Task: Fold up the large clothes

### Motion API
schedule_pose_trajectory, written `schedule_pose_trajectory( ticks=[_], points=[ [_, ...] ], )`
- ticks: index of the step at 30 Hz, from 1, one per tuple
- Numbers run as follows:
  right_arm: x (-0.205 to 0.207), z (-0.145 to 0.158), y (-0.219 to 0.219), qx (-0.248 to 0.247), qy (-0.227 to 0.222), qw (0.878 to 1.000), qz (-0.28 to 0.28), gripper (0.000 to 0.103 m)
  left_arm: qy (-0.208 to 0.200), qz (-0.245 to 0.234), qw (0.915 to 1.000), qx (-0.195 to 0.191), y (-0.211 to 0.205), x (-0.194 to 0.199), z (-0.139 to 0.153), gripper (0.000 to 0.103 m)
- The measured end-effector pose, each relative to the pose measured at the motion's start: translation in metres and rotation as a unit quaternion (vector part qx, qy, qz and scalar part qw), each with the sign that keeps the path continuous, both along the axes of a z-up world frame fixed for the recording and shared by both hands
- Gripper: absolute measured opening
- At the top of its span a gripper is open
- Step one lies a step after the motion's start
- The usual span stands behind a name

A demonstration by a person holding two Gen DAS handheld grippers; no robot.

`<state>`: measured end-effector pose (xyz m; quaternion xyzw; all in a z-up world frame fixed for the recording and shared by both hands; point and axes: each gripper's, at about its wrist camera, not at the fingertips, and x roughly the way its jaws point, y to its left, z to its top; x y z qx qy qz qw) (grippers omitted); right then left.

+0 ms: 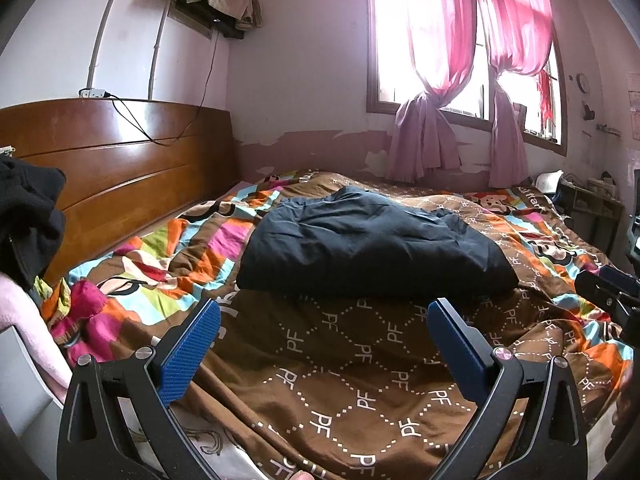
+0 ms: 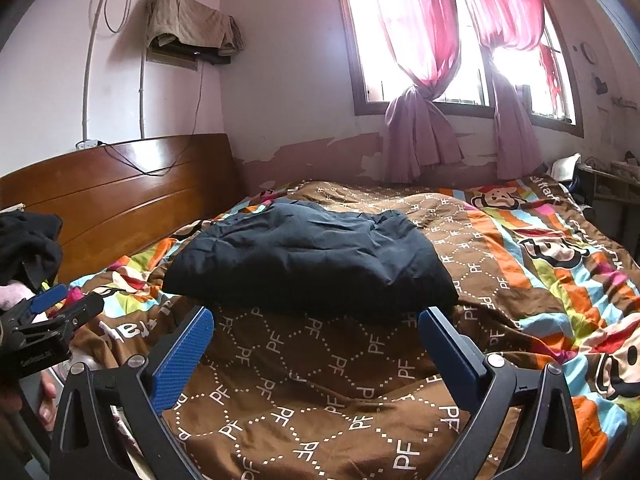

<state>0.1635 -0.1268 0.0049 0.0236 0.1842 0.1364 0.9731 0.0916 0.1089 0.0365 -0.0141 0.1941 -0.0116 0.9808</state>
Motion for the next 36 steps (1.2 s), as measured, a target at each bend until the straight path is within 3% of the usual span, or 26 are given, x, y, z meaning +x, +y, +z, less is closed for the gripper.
schedule_pose_trajectory(
  ticks=[36],
  points=[
    [0.0003,0.0001,-0.0022,0.002,0.002,1.0,-0.001,0.103,-0.003,0.004,1.0,0.002,-0.0022,-0.0005,0.0008,0.101]
  ],
)
